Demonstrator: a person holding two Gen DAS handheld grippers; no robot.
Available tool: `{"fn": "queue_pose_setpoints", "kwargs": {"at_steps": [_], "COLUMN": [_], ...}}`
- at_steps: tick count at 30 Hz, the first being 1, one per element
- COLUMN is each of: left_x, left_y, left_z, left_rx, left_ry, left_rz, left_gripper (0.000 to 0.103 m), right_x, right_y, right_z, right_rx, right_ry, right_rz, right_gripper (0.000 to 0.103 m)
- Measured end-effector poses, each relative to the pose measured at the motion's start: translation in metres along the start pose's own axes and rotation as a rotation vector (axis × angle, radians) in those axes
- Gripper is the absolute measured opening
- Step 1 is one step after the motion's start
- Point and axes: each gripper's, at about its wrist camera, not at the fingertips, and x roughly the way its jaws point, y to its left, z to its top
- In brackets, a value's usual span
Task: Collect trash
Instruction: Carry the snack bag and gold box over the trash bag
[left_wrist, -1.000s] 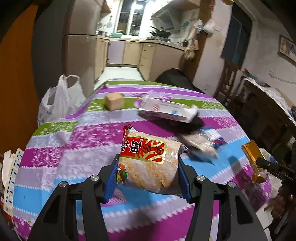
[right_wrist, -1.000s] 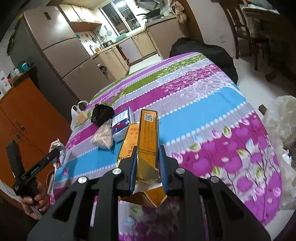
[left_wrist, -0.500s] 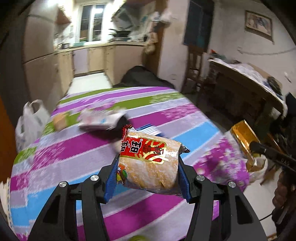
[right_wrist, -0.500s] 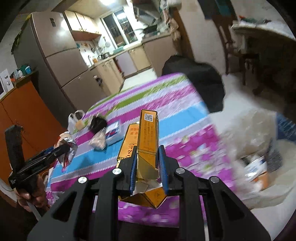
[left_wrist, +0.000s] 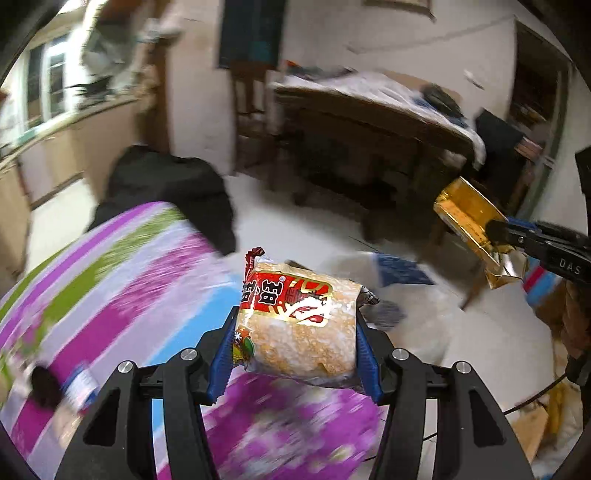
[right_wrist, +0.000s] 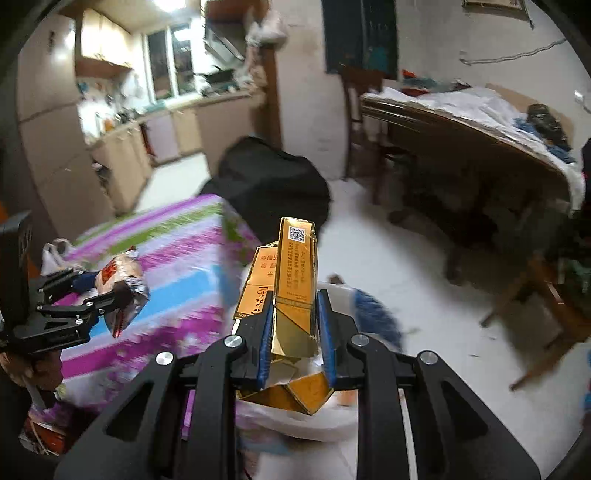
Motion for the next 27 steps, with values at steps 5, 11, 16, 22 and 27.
{"fn": "queue_pose_setpoints", "kwargs": {"at_steps": [5, 11, 16, 22, 27], "left_x": [0.062, 0.112, 0.133, 0.143, 0.144], "left_y": [-0.057, -0.085, -0.086, -0.087, -0.09], "left_z": [0.032, 0.036, 0.024, 0.019, 0.018], "left_rx": [0.123, 0.147, 0.146, 0.161, 0.184], "left_ry": [0.07, 0.124, 0.155, 0.17, 0.174], "left_rz": [-0.055, -0.118, -0.125, -0.114, -0.084], "left_gripper": [0.057, 0.057, 0.057, 0.057, 0.057], "right_x": [0.011, 0.032, 0.042, 0.05, 0.056], "right_y": [-0.021, -0.027, -0.023, -0.021, -0.022], "right_z": [0.004, -0.003, -0.009, -0.004, -0.001], "right_rx": [-0.043, -0.109, -0.148, -0.173, -0.181], "right_ry": [0.063, 0.147, 0.188, 0.213, 0.239], "right_rz": [-0.083, -0.158, -0.154, -0.146, -0.148], "right_gripper": [0.02, 0.02, 0.02, 0.02, 0.02]}}
